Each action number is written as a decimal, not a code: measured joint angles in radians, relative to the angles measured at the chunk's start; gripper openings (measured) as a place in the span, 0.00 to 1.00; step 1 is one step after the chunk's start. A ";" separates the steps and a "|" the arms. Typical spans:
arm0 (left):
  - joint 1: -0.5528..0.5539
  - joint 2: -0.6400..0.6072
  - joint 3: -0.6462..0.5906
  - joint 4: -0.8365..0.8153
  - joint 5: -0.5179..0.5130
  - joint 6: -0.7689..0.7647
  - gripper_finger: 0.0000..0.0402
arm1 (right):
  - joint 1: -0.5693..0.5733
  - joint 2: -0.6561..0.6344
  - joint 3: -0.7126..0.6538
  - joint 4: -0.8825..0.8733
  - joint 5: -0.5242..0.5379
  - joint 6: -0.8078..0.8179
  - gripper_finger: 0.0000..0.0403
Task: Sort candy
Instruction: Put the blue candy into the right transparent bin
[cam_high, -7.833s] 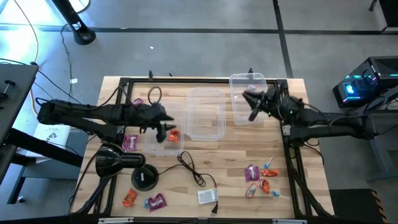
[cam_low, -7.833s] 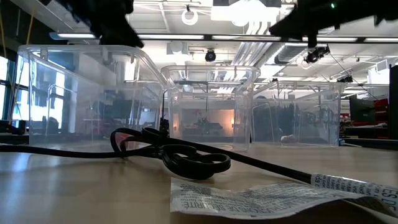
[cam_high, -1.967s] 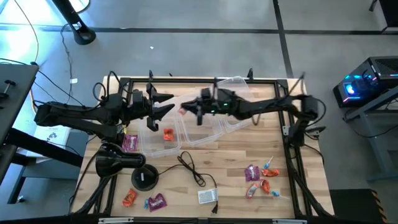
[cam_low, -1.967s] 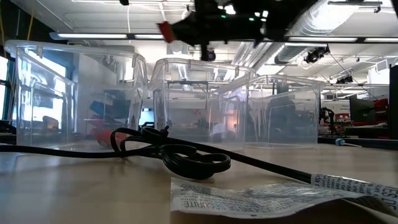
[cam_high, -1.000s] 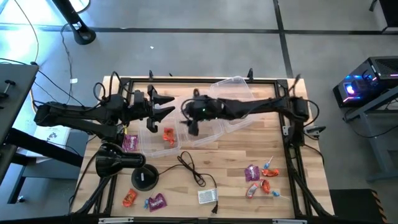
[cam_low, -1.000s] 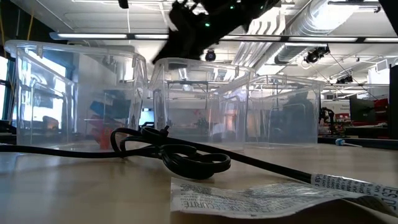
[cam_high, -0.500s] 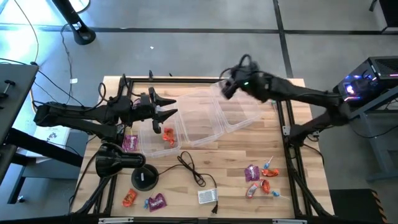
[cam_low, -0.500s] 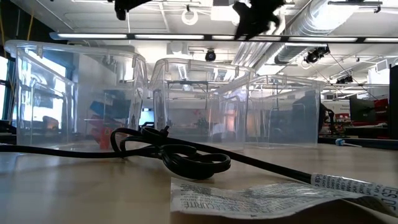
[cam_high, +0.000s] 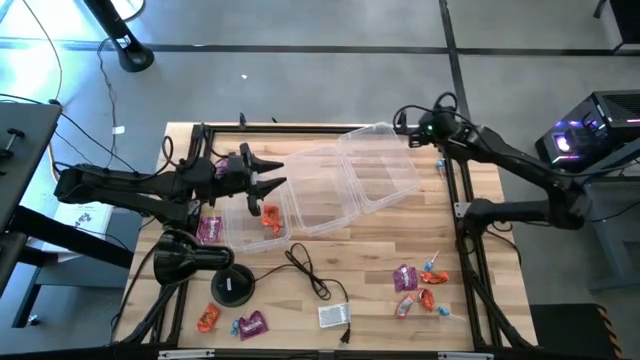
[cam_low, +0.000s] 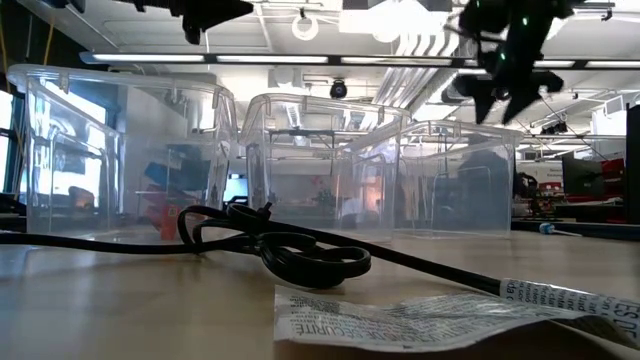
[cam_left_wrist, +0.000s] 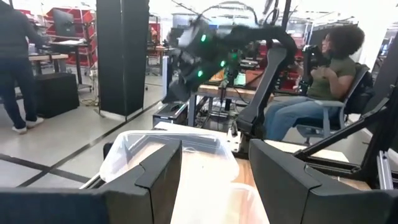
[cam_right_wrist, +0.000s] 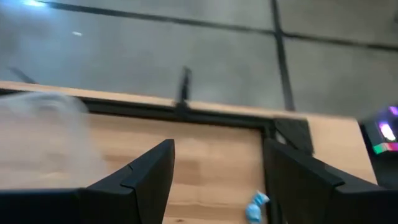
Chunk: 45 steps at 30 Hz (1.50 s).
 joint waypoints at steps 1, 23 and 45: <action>0.000 0.000 0.000 0.010 0.000 0.000 0.45 | -0.024 0.000 -0.023 0.005 -0.002 0.012 0.60; 0.000 0.000 0.000 0.013 0.000 -0.001 0.45 | -0.250 0.259 -0.365 0.284 -0.216 -0.026 0.60; 0.000 0.000 0.000 -0.020 -0.001 -0.003 0.45 | -0.254 0.385 -0.363 0.281 -0.244 -0.089 0.55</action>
